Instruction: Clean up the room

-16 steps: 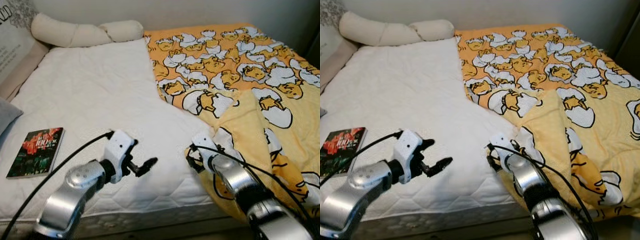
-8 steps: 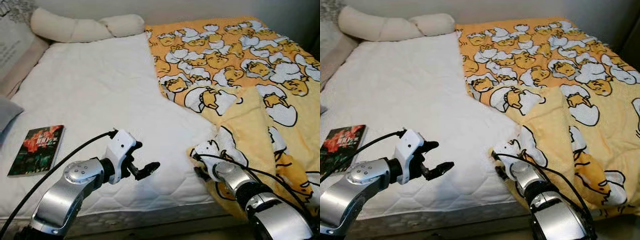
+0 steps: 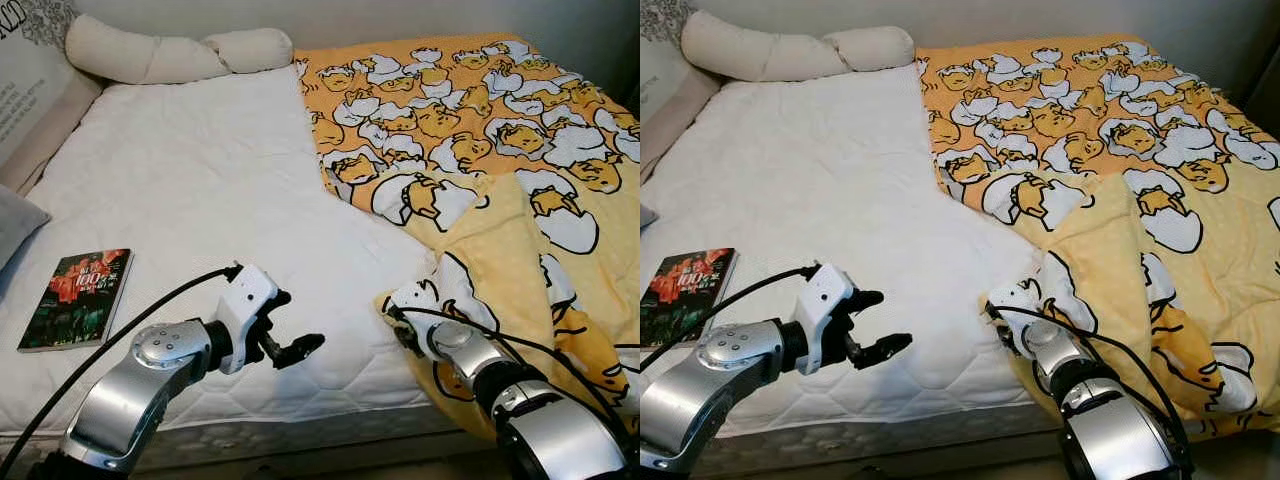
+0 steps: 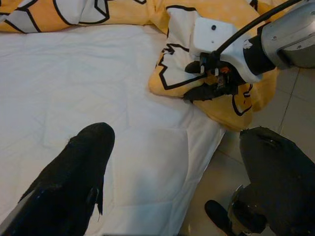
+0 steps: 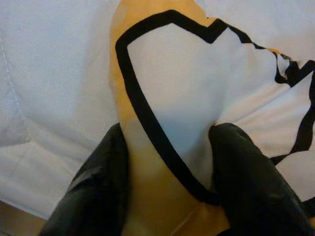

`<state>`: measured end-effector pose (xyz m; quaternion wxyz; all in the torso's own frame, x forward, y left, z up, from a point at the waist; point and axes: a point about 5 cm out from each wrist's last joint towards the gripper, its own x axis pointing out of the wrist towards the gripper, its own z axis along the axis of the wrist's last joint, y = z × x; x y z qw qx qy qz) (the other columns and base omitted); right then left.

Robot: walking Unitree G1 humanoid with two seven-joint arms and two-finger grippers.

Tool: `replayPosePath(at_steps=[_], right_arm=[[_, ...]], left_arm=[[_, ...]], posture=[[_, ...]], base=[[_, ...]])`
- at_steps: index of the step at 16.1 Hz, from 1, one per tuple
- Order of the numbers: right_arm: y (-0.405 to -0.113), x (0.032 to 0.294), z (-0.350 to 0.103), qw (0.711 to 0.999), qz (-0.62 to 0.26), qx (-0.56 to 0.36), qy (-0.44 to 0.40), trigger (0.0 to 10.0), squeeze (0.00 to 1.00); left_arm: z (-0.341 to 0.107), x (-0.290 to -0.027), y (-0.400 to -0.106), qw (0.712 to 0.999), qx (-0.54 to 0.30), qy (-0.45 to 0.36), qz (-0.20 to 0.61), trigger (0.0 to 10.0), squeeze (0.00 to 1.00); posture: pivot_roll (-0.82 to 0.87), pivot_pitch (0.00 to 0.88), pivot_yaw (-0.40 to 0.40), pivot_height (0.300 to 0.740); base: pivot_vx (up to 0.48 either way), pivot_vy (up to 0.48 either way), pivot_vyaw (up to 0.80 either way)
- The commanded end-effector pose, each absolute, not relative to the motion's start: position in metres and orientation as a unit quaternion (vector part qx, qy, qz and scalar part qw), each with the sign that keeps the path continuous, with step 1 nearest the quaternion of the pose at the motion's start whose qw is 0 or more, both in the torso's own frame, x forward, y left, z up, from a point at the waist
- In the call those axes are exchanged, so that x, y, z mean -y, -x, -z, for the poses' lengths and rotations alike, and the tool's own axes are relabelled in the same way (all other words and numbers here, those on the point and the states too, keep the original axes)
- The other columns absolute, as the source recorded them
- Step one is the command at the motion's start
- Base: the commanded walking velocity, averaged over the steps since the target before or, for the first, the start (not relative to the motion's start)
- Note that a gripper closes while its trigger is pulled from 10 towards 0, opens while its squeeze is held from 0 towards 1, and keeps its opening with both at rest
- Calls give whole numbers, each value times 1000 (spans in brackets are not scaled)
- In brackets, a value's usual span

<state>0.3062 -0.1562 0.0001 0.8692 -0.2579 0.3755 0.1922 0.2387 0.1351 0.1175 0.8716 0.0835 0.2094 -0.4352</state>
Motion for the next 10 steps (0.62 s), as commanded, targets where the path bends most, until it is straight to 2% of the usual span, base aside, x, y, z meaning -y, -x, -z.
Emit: replayPosePath(at_steps=[1, 10], right_arm=[[-310, 155, -4, 873, -194, -367, 256, 0, 0], [-308, 155, -3, 879, -204, -366, 225, 0, 0]], left_arm=[[-119, -135, -241, 869, -211, -92, 438, 10000, 949], [-118, -136, -240, 864, -218, -96, 443, 10000, 945]], posture=[[99, 0, 77, 740], [100, 0, 76, 740]], base=[[0, 0, 0], [0, 0, 0]])
